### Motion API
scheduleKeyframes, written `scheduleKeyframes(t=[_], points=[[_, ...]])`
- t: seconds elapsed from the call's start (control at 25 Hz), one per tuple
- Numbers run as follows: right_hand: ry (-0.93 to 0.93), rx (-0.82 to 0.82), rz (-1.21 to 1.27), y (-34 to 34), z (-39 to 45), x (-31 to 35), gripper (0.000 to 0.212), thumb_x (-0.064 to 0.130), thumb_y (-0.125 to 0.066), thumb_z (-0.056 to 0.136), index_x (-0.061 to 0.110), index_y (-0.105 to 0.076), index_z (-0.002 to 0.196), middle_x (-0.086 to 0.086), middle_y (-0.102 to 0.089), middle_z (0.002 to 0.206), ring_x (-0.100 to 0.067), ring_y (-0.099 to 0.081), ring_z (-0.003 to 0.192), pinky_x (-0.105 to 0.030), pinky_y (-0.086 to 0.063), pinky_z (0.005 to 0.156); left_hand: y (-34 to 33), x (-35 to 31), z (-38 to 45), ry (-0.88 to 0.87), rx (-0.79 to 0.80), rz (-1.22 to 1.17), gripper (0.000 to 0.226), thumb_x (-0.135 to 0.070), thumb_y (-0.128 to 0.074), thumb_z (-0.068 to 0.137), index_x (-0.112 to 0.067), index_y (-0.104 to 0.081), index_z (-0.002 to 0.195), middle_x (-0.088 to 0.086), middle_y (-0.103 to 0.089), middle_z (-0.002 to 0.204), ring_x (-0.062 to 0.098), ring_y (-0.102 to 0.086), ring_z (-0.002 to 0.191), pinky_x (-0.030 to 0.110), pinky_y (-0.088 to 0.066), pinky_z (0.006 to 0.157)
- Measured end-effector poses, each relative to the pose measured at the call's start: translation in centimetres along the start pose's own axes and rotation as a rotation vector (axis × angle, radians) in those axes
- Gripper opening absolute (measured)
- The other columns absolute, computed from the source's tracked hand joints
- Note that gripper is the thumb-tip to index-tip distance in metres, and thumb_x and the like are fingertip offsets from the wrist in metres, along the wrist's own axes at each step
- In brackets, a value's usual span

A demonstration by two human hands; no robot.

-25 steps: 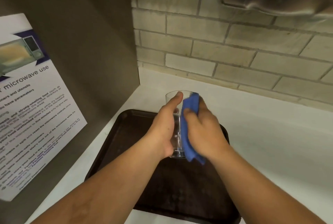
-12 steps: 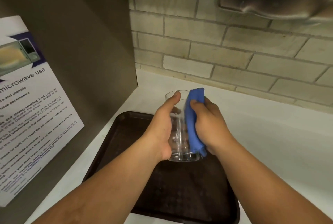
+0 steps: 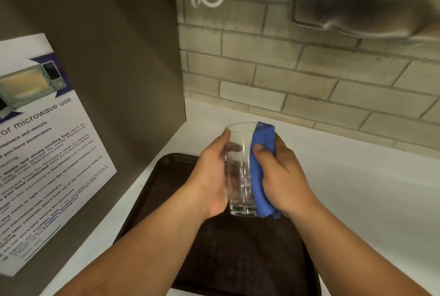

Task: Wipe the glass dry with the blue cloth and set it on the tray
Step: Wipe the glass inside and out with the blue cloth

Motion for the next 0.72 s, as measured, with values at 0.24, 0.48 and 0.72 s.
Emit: scheduleKeyframes(t=[0.24,0.48,0.72], points=[[-0.1,-0.005,0.187,-0.7,0.5,-0.6,0.031,0.042,-0.049,0.085,0.015,-0.064,0.085,-0.002,-0.068,0.064,-0.007,-0.062,0.058,-0.016,-0.046,0.054,-0.1,0.6,-0.3,0.019,0.107,-0.086,0.069,-0.073,-0.065,0.08,-0.012,-0.084,0.107,0.015,-0.082,0.108,0.033,-0.079,0.097,0.047,-0.065,0.085],[-0.229,0.02,0.072,-1.0,-2.6,-2.6,0.026,0.027,-0.045,0.093,0.008,-0.057,0.081,-0.011,-0.062,0.071,-0.023,-0.06,0.065,-0.049,-0.05,0.068,1.1,-0.5,0.1,0.011,-0.108,-0.096,0.069,-0.074,-0.064,0.082,-0.009,-0.071,0.103,0.022,-0.076,0.098,0.036,-0.075,0.077,0.044,-0.063,0.066],[0.1,0.047,-0.088,-1.7,-1.8,1.2,0.035,0.024,-0.042,0.1,0.021,-0.052,0.134,0.008,-0.068,0.11,0.001,-0.066,0.097,-0.006,-0.047,0.078,0.1,-0.2,-0.5,0.023,-0.128,0.037,0.085,-0.076,-0.065,0.08,-0.007,-0.07,0.128,0.017,-0.079,0.096,0.035,-0.076,0.085,0.045,-0.061,0.078]])
Point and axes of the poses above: each hand's wrist, its own z-axis towards the middle knuckle, its own y-axis out of the back of the hand, x = y × z, the point moved 7 cm from there along z, towards the middle knuckle
